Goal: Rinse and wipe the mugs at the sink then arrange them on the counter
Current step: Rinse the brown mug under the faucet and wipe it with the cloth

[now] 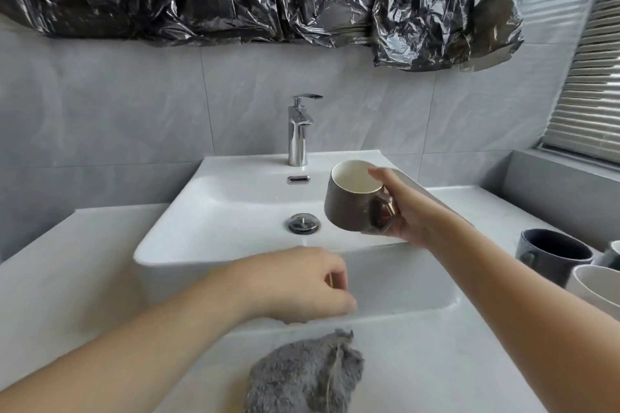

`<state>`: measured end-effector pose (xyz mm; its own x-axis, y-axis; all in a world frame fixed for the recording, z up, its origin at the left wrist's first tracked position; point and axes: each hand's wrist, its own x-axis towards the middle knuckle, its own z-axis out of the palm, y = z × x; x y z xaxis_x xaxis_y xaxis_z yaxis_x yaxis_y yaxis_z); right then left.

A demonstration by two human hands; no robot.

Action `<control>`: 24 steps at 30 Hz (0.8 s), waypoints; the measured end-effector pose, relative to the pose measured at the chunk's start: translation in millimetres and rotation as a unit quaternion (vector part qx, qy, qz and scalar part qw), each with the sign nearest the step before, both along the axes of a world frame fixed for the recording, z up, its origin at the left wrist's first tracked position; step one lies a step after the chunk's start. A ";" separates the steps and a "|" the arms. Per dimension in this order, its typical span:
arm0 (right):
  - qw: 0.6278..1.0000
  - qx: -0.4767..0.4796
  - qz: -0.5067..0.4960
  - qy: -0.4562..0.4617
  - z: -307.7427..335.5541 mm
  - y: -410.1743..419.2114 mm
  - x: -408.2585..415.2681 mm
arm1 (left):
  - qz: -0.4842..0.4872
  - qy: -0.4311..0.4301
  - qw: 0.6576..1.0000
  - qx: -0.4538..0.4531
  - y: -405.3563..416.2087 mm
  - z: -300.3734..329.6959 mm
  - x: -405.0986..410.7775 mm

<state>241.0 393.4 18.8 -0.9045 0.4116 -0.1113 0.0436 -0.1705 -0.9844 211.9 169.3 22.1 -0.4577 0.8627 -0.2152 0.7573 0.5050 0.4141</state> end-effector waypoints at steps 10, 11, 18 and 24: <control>0.998 0.046 -0.044 -0.004 -3.9 -9.8 3.6 | -0.017 0.107 0.989 -0.097 -13.9 -39.9 10.1; 0.998 0.046 -0.053 -0.005 -3.5 -10.4 4.3 | -0.001 0.084 0.995 -0.050 -17.2 -29.5 4.2; 0.997 0.044 -0.057 -0.003 -5.3 -5.0 1.3 | 0.187 0.027 0.864 0.467 -1.3 60.1 -41.9; 0.998 0.035 -0.048 -0.002 -9.4 -0.5 -3.4 | 0.193 0.156 0.776 0.580 62.8 42.2 -46.7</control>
